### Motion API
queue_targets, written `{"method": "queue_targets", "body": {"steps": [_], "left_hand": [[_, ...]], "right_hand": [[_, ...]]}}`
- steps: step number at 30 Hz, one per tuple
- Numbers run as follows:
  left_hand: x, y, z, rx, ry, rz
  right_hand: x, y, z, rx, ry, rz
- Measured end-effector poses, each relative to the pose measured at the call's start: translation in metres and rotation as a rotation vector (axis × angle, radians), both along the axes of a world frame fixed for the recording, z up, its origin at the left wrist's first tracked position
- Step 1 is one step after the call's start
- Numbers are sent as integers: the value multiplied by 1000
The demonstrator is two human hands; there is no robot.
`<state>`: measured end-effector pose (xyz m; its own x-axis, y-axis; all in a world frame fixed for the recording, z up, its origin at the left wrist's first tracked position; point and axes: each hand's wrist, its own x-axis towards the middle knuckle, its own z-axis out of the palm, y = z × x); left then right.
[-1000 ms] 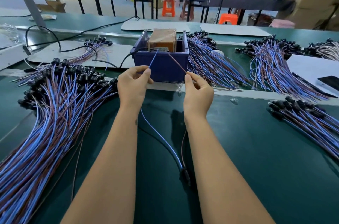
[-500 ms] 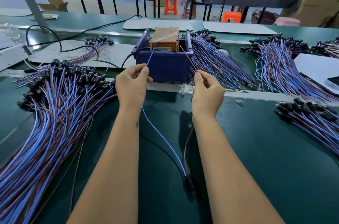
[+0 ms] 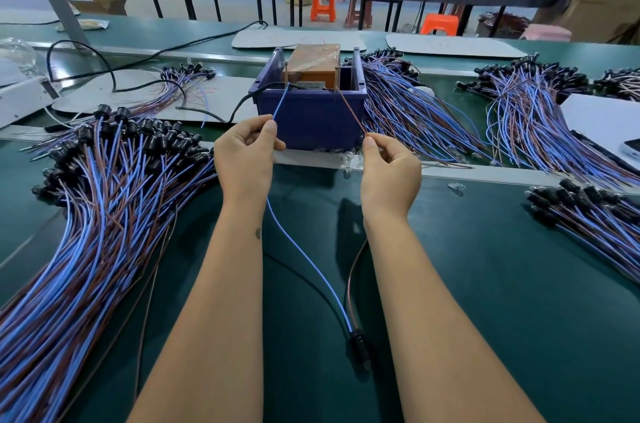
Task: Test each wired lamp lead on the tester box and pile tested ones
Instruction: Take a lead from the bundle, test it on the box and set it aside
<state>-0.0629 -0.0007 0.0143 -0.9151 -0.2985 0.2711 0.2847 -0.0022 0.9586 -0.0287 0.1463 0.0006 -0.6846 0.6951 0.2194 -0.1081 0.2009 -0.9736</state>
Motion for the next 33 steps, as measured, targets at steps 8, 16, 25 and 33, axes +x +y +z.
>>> {"method": "queue_targets", "body": {"steps": [8, 16, 25, 33], "left_hand": [[1, 0, 1, 0, -10, 12], [-2, 0, 2, 27, -22, 45], [-4, -3, -1, 12, -68, 80], [-6, -5, -3, -21, -106, 114]], "right_hand": [[0, -3, 0, 48, -2, 45], [0, -5, 0, 66, 9, 64], [0, -3, -1, 59, 11, 67], [0, -3, -1, 68, 10, 64]]}}
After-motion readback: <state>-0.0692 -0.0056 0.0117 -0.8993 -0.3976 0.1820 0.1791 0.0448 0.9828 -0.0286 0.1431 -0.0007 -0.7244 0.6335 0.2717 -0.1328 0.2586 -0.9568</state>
